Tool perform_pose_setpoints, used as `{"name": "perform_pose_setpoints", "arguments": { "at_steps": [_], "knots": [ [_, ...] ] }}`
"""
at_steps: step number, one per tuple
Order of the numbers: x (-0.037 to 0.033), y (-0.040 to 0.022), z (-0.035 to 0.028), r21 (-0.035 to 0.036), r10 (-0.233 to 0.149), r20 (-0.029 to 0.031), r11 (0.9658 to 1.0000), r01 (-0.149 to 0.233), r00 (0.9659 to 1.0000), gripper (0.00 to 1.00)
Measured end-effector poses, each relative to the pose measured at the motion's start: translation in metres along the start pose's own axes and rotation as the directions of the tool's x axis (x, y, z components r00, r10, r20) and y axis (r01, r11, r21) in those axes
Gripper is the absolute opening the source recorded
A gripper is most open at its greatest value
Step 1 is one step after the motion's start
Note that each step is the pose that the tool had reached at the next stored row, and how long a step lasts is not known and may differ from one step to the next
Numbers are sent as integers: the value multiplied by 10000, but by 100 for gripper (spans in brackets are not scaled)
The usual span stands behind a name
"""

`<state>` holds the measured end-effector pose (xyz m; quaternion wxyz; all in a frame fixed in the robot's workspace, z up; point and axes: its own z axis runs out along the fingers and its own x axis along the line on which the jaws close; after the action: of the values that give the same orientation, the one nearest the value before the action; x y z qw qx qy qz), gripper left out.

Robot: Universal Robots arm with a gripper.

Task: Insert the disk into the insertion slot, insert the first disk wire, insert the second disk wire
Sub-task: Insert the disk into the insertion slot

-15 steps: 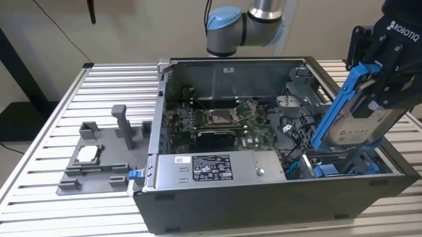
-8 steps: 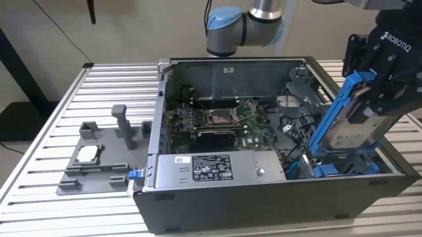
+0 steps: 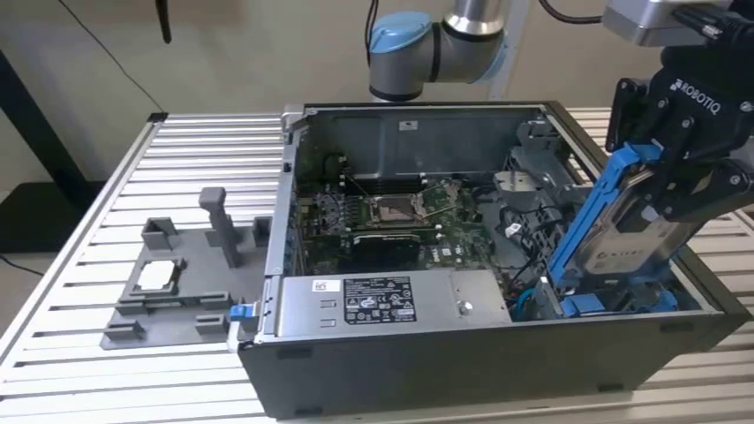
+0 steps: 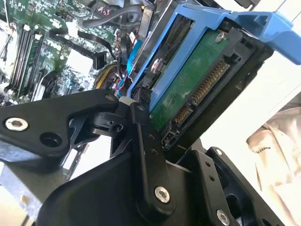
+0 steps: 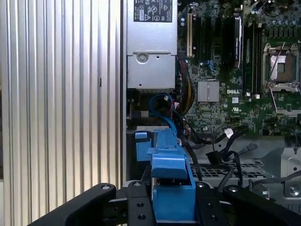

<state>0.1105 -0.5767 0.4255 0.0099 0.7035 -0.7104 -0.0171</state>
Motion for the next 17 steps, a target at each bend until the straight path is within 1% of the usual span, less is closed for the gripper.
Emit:
{"name": "perform_pose_setpoints", "arguments": {
  "at_steps": [3,7,17],
  "knots": [
    [-5,-7,37,0,-4,0,10000,4,10000,33],
    [-6,-39,59,0,-17,0,10000,17,10000,33],
    [-5,-56,132,0,-17,1,10000,17,10000,33]
  ]
}}
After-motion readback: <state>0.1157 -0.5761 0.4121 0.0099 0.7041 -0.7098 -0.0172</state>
